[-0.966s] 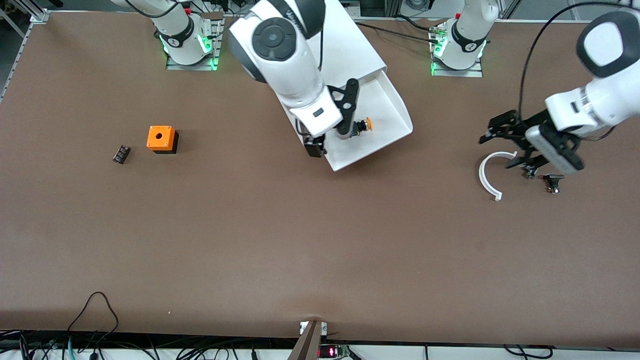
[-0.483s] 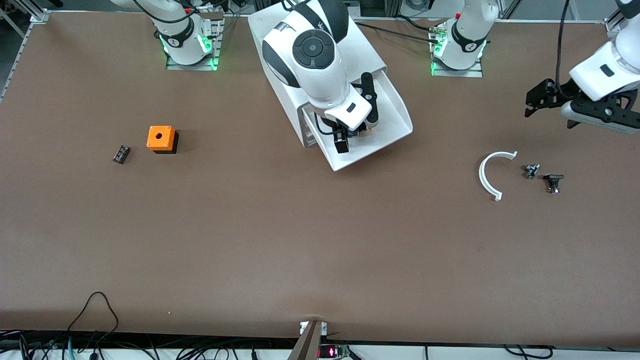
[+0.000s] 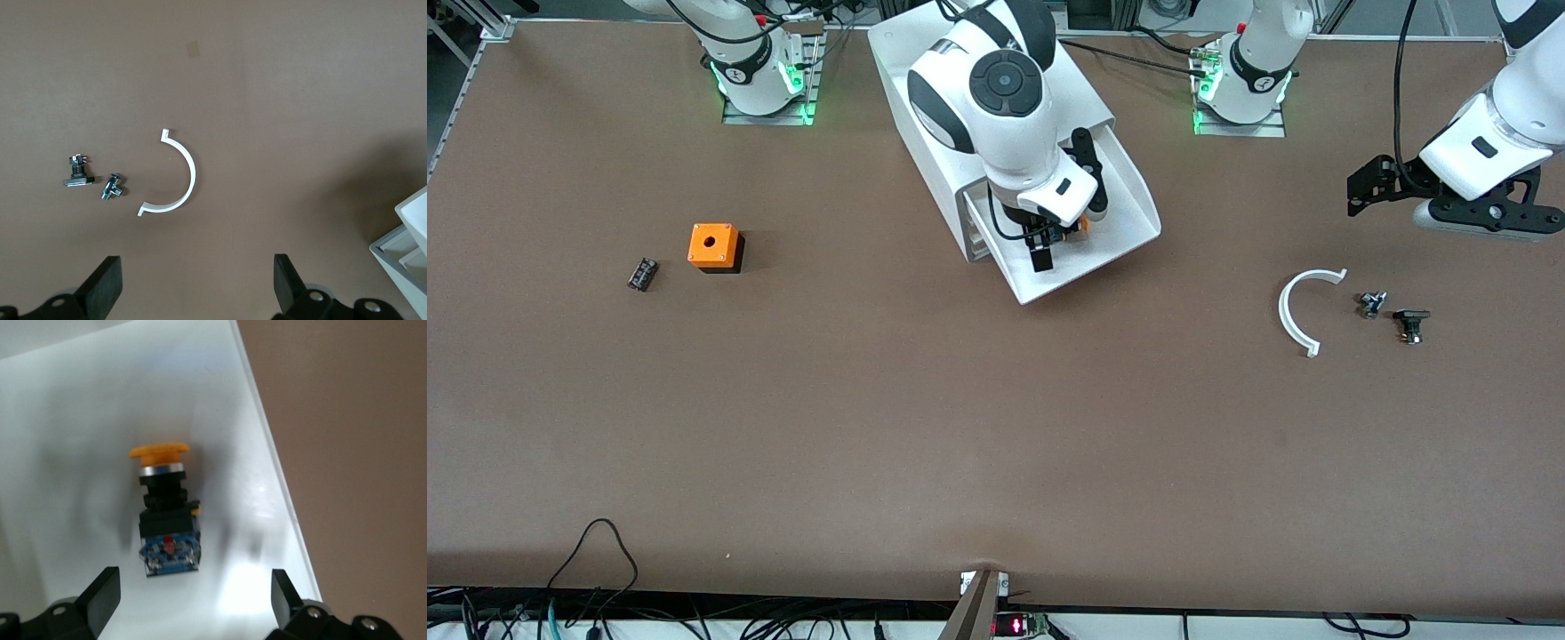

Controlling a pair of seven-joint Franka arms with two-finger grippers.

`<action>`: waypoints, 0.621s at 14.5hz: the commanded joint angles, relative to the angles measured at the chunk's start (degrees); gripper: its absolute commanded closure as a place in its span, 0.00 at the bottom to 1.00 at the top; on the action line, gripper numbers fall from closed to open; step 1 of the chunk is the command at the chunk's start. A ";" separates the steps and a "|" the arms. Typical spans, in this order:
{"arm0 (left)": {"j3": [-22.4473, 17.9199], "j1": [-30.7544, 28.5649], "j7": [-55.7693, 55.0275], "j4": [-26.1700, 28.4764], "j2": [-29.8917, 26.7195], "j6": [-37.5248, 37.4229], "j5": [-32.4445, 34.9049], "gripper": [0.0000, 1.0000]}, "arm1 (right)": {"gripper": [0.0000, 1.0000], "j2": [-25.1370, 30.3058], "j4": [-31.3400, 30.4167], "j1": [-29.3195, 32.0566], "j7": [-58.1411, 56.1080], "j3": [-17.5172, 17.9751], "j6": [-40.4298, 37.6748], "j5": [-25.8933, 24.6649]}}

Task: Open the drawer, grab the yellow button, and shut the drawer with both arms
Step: 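Grasp the yellow push button in the drawer with the right gripper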

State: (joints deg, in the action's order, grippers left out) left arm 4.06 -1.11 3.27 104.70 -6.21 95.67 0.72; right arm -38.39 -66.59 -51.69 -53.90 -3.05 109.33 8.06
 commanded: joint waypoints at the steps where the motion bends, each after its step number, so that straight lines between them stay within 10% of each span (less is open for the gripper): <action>1: 0.25 -0.65 -1.16 -2.31 1.03 -1.45 0.95 0.00 | 0.00 -2.57 2.08 -1.57 0.02 -0.55 0.18 -0.76; 4: -0.11 -0.74 -1.16 -2.31 1.20 -1.45 0.60 0.00 | 0.02 -2.74 1.99 -2.18 -0.15 -0.56 0.18 -0.85; 9: -0.19 -0.74 -1.07 -2.31 1.20 -1.54 0.60 0.00 | 0.54 -2.66 2.16 -2.18 -1.29 -0.64 1.23 -0.85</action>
State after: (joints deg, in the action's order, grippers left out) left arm 3.72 -1.61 2.68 104.40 -6.07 95.65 0.72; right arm -40.36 -66.30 -53.49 -54.05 -3.10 110.11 7.79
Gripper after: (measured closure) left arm 0.000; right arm 0.326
